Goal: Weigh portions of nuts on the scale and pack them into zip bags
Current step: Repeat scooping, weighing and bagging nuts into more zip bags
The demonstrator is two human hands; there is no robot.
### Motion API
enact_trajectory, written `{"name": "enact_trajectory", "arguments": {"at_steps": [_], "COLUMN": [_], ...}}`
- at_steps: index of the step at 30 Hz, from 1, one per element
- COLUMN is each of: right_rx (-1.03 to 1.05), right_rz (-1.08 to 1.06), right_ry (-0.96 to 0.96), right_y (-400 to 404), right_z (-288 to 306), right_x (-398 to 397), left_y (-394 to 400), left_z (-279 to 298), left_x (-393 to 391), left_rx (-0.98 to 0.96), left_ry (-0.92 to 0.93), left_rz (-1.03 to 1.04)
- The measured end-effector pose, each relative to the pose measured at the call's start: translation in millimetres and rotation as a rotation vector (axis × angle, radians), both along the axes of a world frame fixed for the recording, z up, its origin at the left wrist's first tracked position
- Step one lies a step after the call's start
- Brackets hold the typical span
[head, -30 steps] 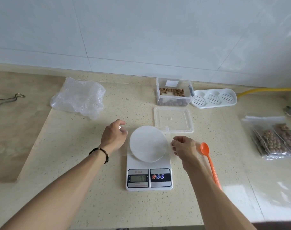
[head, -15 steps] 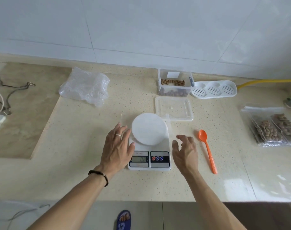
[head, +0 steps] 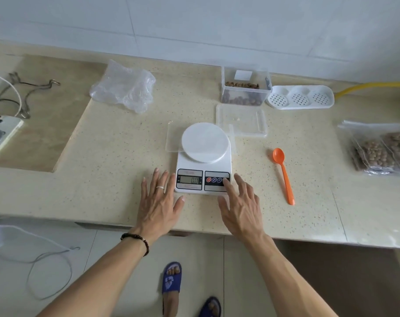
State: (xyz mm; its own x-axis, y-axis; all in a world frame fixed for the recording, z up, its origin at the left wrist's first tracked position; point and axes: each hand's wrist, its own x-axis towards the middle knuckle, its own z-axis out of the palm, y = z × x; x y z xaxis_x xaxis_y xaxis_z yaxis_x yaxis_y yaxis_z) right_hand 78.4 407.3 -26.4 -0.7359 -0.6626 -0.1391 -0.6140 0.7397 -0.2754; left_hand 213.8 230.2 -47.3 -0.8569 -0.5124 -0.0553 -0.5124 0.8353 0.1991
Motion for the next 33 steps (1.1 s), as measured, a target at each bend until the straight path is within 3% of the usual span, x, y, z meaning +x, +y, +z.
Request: {"name": "enact_trajectory", "arguments": {"at_steps": [25,33], "right_rx": [0.109,-0.003], "right_rz": [0.001,-0.060], "right_ry": [-0.038,-0.049], "right_y": [-12,-6], "right_z": [9,21], "right_x": [3,8], "left_y": [2,7], "left_z": [-1,15], "left_x": [5,1], "left_rx": [0.048,0.042], "left_ry": [-0.005,0.015], "left_rz": [0.008,-0.012]}}
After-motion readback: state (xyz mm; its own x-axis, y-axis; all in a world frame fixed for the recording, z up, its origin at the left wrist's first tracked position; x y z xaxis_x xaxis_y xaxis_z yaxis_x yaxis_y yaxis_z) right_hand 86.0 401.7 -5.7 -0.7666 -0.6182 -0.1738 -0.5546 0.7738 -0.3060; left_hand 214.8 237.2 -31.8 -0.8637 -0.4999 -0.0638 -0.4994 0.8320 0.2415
